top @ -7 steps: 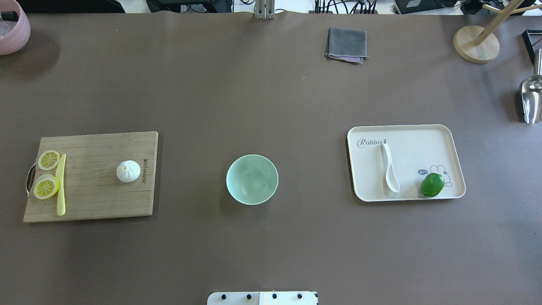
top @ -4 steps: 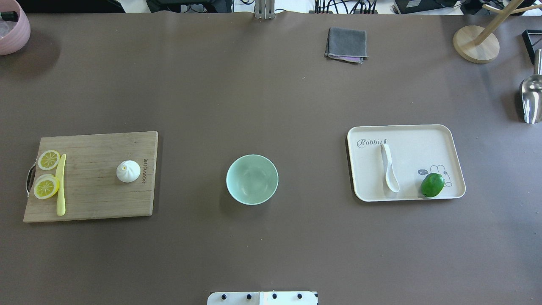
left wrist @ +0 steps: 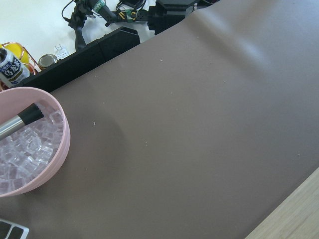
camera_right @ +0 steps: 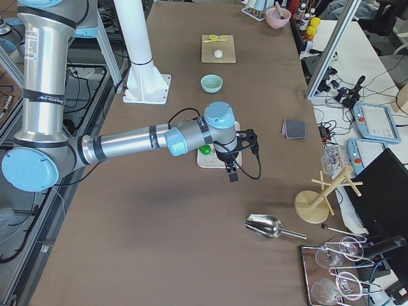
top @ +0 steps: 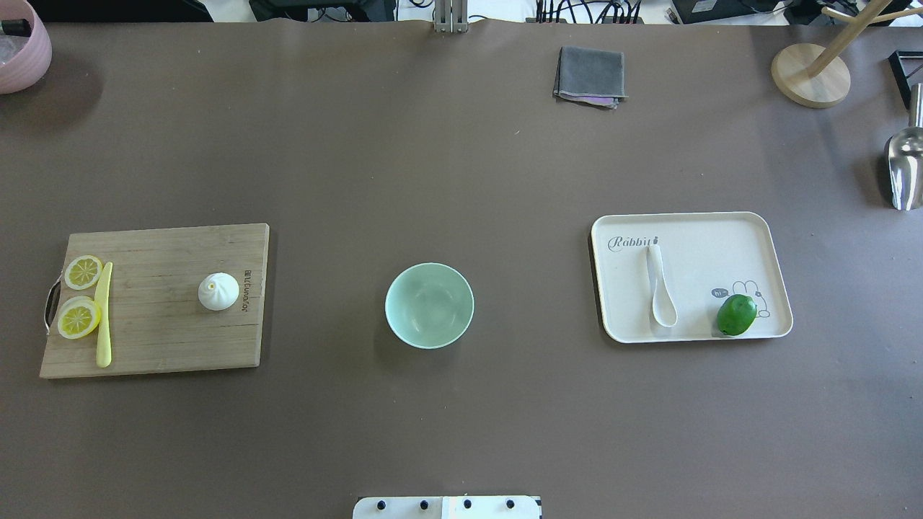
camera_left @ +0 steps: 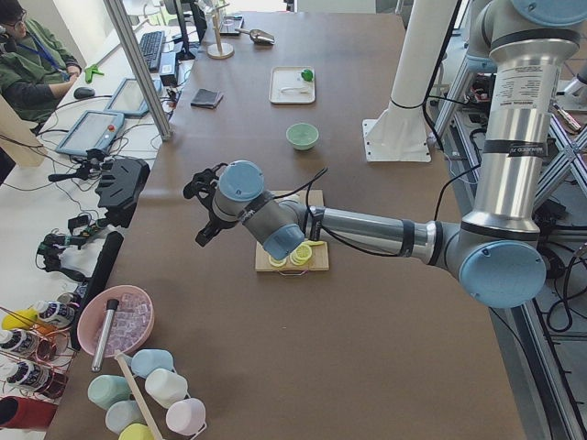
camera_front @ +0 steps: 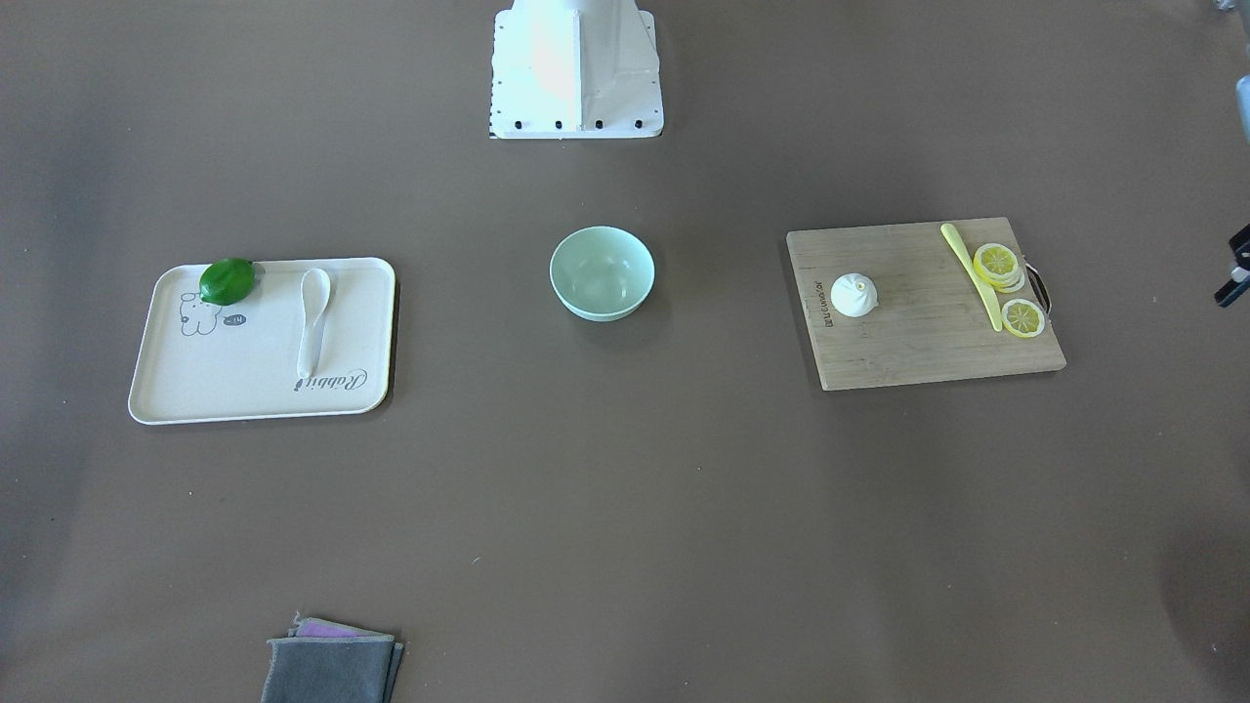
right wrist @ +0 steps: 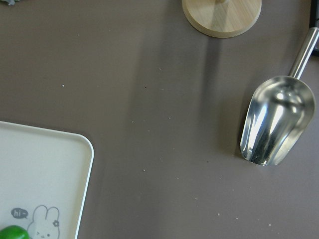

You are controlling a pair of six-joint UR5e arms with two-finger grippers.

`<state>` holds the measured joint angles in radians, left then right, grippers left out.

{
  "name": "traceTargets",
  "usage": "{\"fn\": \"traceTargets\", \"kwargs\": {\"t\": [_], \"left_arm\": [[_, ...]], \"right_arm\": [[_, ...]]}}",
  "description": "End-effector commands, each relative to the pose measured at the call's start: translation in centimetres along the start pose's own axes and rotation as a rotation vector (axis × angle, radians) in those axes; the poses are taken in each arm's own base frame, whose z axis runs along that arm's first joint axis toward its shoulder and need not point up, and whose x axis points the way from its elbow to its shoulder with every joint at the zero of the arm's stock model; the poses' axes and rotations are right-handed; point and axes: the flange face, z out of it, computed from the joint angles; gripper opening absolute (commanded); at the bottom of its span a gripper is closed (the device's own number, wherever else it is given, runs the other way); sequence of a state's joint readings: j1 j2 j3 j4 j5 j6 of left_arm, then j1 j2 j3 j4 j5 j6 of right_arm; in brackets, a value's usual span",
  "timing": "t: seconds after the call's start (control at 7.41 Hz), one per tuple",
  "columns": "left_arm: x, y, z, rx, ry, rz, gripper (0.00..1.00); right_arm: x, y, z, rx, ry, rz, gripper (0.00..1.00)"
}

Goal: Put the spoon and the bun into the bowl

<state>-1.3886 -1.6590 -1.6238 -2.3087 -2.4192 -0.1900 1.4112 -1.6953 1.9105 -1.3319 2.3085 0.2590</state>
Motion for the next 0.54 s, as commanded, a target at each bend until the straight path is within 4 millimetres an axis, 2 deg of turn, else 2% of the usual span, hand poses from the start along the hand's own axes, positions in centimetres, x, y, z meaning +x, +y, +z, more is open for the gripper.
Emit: {"fn": "traceTargets", "kwargs": {"t": [0.0,0.13,0.27,0.4], "left_arm": [[8.6,-1.2,6.9,0.044,0.096,-0.095,0.98],[12.4,-0.7,10.4,0.078,0.085,-0.135,0.98],[15.6,0.0,13.0,0.073,0.08,-0.109,0.98],[18.0,0.7,14.7,0.072,0.077,-0.078,0.98]], "right_arm": [[-4.9,-0.1,3.1,0.014,-0.031,0.155,1.0],[-8.3,0.1,5.5,0.043,-0.019,0.224,1.0],[-11.4,0.8,8.1,0.059,0.002,0.27,1.0],[-14.3,1.1,9.9,0.067,0.018,0.289,1.0]]}}
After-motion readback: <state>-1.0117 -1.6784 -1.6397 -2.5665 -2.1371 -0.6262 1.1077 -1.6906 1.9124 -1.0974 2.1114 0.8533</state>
